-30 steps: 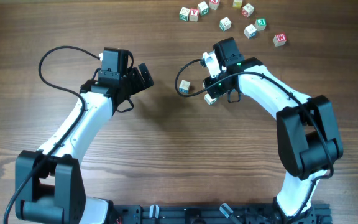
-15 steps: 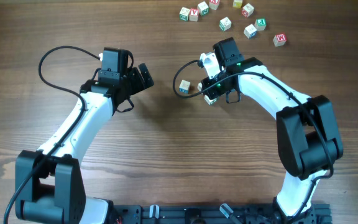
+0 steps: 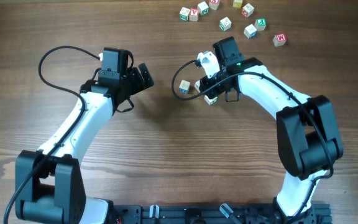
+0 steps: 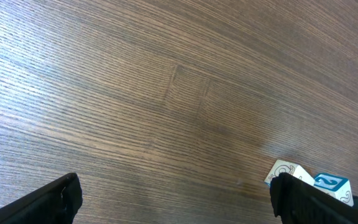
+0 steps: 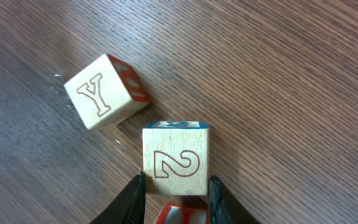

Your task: Form a circle

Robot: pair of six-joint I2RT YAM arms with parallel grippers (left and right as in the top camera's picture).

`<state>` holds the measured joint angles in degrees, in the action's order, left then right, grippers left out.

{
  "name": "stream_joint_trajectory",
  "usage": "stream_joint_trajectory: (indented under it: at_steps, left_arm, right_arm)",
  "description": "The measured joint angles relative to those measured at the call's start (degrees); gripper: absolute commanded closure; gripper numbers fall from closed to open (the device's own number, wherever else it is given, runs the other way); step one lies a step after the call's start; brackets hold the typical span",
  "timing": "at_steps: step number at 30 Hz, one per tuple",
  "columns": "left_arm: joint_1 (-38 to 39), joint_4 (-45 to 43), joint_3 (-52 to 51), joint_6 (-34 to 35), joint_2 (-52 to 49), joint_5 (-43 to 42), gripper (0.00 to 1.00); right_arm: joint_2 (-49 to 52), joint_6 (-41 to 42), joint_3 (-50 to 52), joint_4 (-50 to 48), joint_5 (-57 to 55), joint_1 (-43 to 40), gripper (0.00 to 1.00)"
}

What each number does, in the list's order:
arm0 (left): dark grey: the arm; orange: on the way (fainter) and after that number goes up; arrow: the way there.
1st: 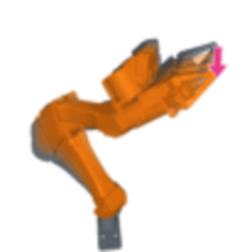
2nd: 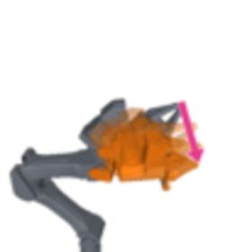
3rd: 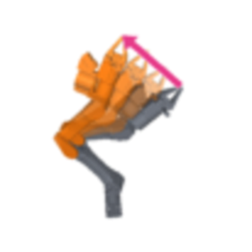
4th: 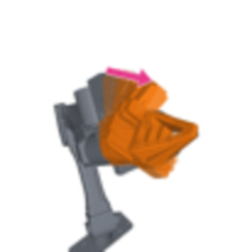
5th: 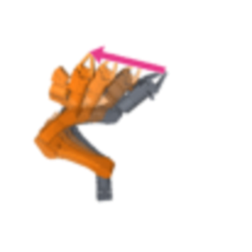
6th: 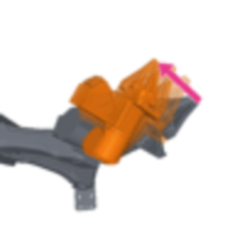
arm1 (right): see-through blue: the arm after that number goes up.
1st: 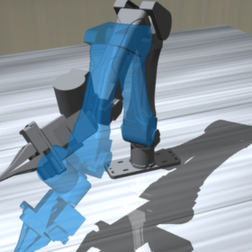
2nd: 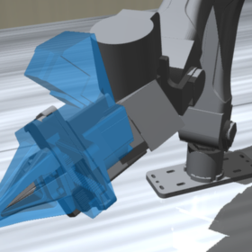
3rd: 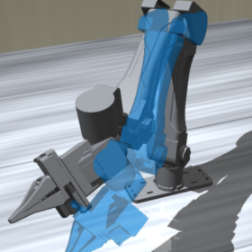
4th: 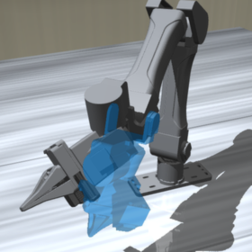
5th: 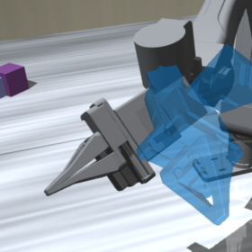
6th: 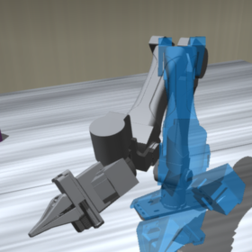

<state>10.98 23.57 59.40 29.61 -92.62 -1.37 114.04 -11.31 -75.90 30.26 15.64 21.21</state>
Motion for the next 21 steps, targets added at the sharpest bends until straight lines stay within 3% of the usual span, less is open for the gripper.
stream_joint_trajectory:
  at_steps: [21]
  left_arm:
    - [0.0, 0.0, 0.0, 0.0, 0.0, 0.0, 0.0]
  right_arm:
    - [0.0, -0.2, 0.0, -1.6, 0.0, 0.1, 0.7]
